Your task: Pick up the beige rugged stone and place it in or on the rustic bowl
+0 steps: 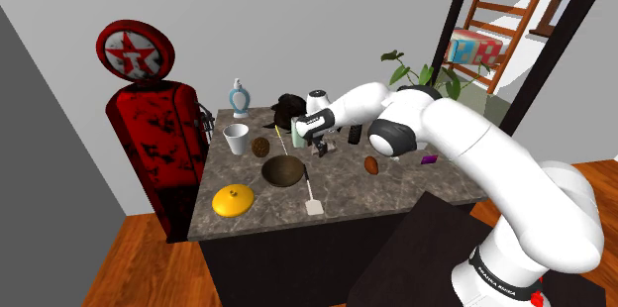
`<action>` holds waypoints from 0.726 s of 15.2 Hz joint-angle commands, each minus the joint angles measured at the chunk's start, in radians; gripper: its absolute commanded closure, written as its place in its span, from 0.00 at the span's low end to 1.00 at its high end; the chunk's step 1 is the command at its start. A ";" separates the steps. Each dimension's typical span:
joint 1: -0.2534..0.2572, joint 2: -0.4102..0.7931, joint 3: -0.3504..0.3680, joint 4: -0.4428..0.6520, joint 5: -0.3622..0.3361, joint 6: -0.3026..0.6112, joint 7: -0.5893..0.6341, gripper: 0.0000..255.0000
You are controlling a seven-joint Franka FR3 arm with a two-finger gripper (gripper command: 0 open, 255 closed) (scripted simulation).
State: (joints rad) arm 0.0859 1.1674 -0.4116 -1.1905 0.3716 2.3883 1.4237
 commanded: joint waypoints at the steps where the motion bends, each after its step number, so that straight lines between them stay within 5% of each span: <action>1: 0.000 0.003 0.000 0.003 0.000 0.000 0.001 0.00; 5: 0.000 0.003 0.000 0.003 0.000 0.000 0.001 0.00; 6: 0.000 0.003 0.000 0.004 0.000 0.000 0.001 1.00; 11: -0.001 0.004 0.000 0.005 0.000 0.000 0.002 1.00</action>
State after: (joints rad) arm 0.0863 1.1707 -0.4106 -1.1852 0.3719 2.3881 1.4252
